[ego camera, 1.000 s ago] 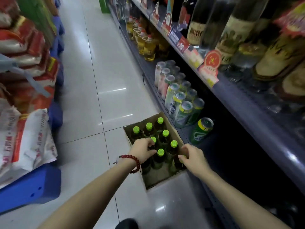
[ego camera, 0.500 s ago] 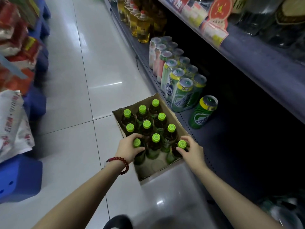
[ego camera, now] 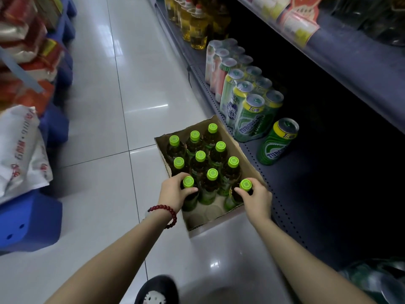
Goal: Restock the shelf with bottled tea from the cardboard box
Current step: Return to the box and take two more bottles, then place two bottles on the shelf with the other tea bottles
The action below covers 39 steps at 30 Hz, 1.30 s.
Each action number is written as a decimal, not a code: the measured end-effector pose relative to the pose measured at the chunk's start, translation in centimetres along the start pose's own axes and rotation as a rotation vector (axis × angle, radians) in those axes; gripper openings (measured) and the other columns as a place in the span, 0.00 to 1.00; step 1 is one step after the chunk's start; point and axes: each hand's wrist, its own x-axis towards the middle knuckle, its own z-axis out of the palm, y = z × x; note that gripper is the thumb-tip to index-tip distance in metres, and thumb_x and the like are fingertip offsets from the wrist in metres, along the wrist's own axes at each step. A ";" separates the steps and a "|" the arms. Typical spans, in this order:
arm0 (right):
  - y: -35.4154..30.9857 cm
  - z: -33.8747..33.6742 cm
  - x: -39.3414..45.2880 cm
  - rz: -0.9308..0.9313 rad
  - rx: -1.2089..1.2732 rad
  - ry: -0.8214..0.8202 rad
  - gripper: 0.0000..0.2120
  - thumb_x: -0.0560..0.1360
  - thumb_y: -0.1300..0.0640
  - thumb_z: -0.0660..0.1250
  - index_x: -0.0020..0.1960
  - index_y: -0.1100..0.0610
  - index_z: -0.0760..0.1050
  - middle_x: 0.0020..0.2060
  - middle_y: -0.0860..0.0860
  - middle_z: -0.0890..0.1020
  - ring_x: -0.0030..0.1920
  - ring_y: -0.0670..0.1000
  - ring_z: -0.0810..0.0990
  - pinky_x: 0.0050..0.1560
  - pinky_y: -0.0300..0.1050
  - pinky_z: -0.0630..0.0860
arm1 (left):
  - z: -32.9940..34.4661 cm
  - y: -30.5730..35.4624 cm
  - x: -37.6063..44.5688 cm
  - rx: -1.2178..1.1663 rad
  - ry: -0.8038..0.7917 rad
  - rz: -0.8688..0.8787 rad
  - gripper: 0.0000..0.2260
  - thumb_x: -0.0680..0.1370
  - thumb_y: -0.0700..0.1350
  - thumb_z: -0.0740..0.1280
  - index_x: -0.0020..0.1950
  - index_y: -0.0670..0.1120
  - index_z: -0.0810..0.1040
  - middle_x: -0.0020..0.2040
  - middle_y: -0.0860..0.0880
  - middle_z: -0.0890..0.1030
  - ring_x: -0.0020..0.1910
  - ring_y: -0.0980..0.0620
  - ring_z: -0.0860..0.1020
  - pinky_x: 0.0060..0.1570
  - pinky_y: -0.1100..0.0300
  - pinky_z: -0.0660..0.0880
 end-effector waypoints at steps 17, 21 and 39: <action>-12.7 -9.2 -2.3 -0.233 0.245 -0.076 0.10 0.68 0.50 0.75 0.48 0.51 0.80 0.40 0.48 0.85 0.46 0.51 0.82 0.52 0.52 0.79 | -7.4 12.7 -1.9 -0.246 -0.006 0.170 0.20 0.68 0.50 0.75 0.58 0.45 0.80 0.52 0.49 0.84 0.54 0.52 0.80 0.59 0.51 0.76; -18.1 -14.2 -4.1 -0.239 0.245 -0.054 0.08 0.68 0.52 0.75 0.45 0.50 0.79 0.38 0.47 0.84 0.46 0.52 0.82 0.52 0.51 0.79 | -12.1 18.5 -3.6 -0.284 -0.067 0.178 0.21 0.68 0.50 0.75 0.59 0.43 0.79 0.52 0.49 0.83 0.53 0.54 0.80 0.55 0.58 0.77; -48.8 -47.4 -14.9 -0.397 0.259 0.066 0.08 0.72 0.50 0.72 0.45 0.54 0.79 0.39 0.49 0.85 0.44 0.51 0.83 0.50 0.55 0.78 | -39.3 53.4 -16.6 -0.252 -0.083 0.425 0.07 0.72 0.47 0.72 0.48 0.50 0.79 0.42 0.54 0.82 0.38 0.70 0.78 0.41 0.76 0.75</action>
